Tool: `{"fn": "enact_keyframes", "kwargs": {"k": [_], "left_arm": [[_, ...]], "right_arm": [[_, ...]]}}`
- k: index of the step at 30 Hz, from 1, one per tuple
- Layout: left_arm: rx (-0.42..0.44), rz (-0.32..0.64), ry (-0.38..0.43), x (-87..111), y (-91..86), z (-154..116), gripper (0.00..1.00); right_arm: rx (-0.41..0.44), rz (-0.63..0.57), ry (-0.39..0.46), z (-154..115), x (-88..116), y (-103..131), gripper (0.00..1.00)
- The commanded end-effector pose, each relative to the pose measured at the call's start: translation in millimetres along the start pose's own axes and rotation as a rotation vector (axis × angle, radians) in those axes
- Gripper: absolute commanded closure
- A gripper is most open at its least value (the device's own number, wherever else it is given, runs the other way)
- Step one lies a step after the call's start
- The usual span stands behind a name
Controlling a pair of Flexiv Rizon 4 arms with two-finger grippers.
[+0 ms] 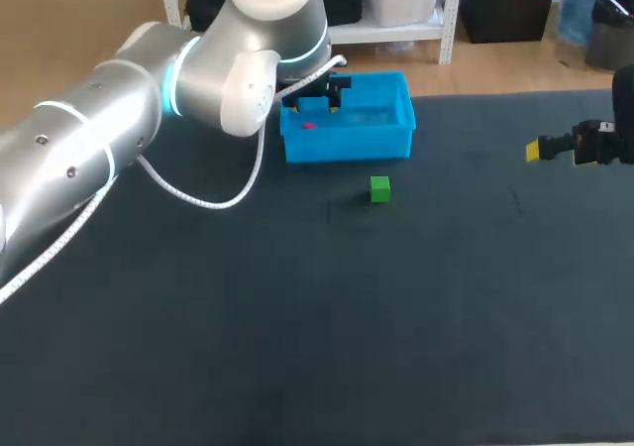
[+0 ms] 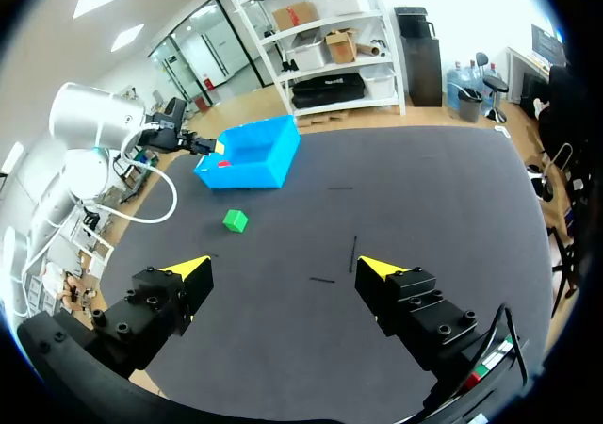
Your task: Use the left arm to pick the red cube and place it into the blue plastic box first, then use the right arm to grasp the green cube and put it into the same blue plastic box after the first action is fully finished.
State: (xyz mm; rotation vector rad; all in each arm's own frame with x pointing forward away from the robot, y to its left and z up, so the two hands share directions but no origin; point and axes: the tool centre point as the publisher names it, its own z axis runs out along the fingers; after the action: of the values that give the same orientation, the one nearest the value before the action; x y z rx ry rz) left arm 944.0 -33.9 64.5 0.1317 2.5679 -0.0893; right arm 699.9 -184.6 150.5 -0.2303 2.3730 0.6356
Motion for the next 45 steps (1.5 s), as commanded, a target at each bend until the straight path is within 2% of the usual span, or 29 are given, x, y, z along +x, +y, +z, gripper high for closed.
{"fn": "enact_keyframes", "kwargs": {"k": [1,7,17,22,29,37,39,45], "left_arm": [[-0.001,0.003,0.007,-3.8,-0.4,-1,0.00],[0.009,0.012,-0.003,-1.7,2.8,-15,0.00],[0.074,0.094,-0.009,14.0,14.4,-60,0.00],[0.089,0.130,-0.021,36.0,24.9,-85,0.00],[0.120,0.115,-0.039,66.4,46.0,-123,0.00],[0.109,0.149,0.041,99.3,60.8,-151,0.00],[0.091,0.159,0.040,106.3,64.0,-155,0.00],[0.122,0.186,0.094,129.0,79.0,-164,0.00]], "right_arm": [[-0.001,-0.001,0.000,0,0,0,0.00],[-0.001,-0.001,0.000,0,0,0,0.00],[-0.001,-0.001,0.000,0,0,0,0.00],[-0.001,-0.001,0.000,0,0,0,0.00],[-0.001,-0.001,0.000,0,0,0,0.00],[-0.001,-0.001,0.000,0,0,0,0.00],[-0.001,-0.001,0.000,0,0,0,0.00],[-0.001,-0.001,0.000,0,0,0,0.00]]}}
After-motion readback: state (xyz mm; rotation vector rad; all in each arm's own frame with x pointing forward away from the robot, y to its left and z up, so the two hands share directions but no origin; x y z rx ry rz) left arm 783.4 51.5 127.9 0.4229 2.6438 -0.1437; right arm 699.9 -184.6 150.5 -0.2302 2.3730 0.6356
